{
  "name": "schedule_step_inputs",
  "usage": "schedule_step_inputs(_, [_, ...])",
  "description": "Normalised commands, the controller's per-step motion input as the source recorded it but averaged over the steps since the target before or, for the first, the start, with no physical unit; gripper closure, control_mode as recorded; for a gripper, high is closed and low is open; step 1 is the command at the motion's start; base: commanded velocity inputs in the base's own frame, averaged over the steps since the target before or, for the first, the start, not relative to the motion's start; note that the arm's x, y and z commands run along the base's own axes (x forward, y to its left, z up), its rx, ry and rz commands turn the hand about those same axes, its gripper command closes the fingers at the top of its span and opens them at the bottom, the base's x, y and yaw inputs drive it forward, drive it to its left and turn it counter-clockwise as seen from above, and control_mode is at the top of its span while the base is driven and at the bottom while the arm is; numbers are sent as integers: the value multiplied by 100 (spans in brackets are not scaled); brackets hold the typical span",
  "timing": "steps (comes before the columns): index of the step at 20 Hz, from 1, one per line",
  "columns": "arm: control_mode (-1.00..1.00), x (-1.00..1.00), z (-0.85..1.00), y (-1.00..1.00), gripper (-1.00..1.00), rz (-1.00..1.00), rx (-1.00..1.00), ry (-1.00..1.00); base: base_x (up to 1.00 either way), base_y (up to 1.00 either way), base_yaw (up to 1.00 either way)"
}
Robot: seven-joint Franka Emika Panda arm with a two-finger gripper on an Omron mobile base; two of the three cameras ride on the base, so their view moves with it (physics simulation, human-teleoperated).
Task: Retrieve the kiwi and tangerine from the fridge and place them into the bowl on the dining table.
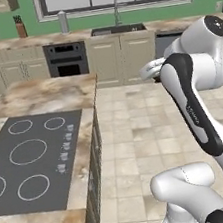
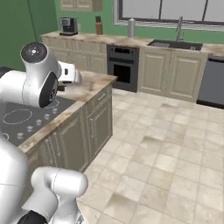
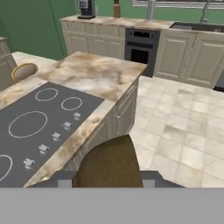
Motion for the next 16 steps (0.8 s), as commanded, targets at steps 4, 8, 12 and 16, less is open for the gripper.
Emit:
schedule_step_inputs(4, [100,0,0,0,100,0,0,0,88,-67,-8])
schedule_step_inputs(8, [100,0,0,0,100,0,0,0,92,-63,-11])
schedule_step_inputs(12, [100,0,0,0,100,0,0,0,96,-58,-13])
schedule_step_inputs(16, [100,0,0,0,100,0,0,0,97,-55,-9])
